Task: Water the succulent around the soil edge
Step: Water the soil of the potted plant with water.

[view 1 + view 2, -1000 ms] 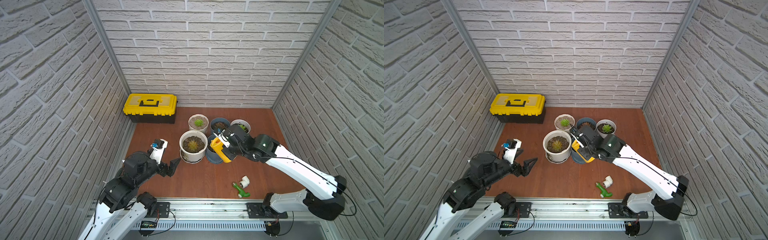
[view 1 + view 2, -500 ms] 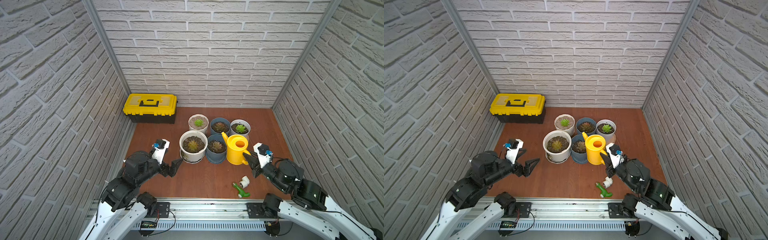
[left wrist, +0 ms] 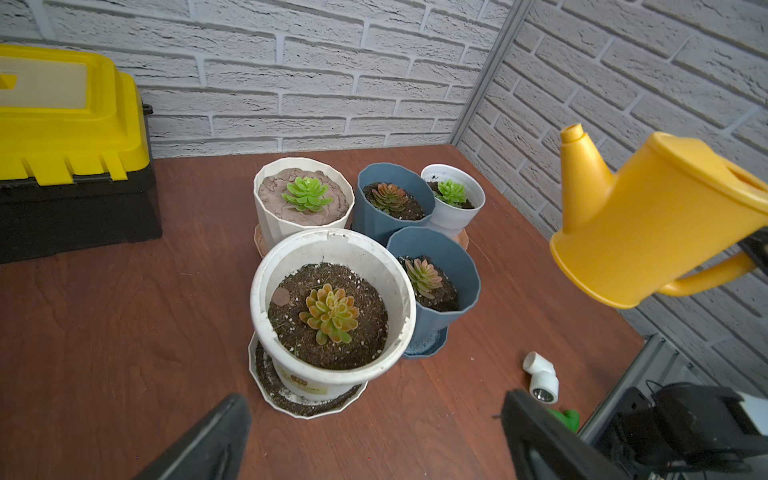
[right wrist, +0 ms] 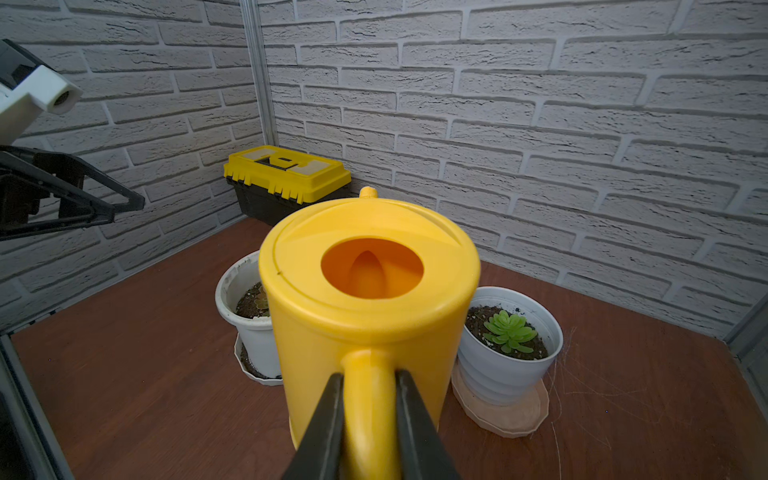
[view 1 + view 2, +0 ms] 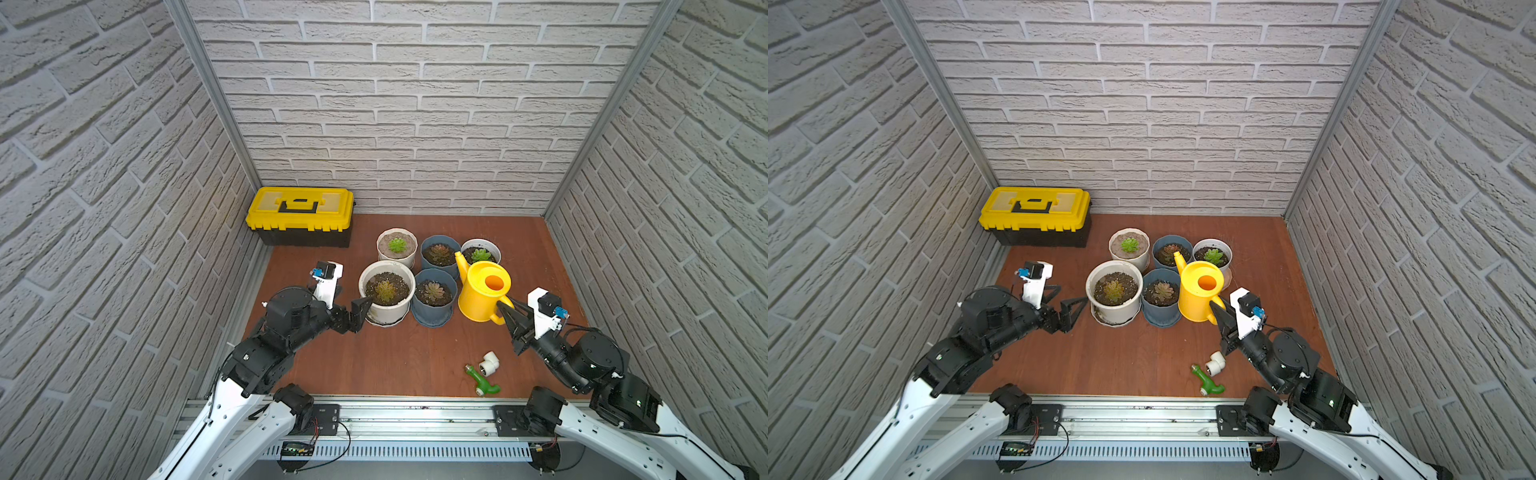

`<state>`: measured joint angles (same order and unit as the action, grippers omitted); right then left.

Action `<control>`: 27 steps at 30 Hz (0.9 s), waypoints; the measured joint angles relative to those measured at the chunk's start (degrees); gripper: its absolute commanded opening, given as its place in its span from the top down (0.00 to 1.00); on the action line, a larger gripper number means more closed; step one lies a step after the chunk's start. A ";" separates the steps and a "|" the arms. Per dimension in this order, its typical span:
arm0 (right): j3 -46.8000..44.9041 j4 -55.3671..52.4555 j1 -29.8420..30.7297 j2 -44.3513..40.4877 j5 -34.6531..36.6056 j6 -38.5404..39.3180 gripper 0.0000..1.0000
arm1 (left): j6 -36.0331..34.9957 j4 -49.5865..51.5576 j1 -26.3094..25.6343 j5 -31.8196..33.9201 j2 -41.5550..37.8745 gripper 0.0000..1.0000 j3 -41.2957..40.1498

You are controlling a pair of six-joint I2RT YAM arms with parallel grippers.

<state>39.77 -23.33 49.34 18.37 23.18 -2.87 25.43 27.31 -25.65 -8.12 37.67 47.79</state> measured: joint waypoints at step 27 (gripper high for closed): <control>24.37 -11.72 -20.46 27.26 -5.09 5.01 0.98 | -13.57 -25.07 -0.46 -4.20 35.15 0.01 6.84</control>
<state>64.14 -35.05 28.88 45.63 18.09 2.13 11.86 2.24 -26.11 -12.32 72.82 54.63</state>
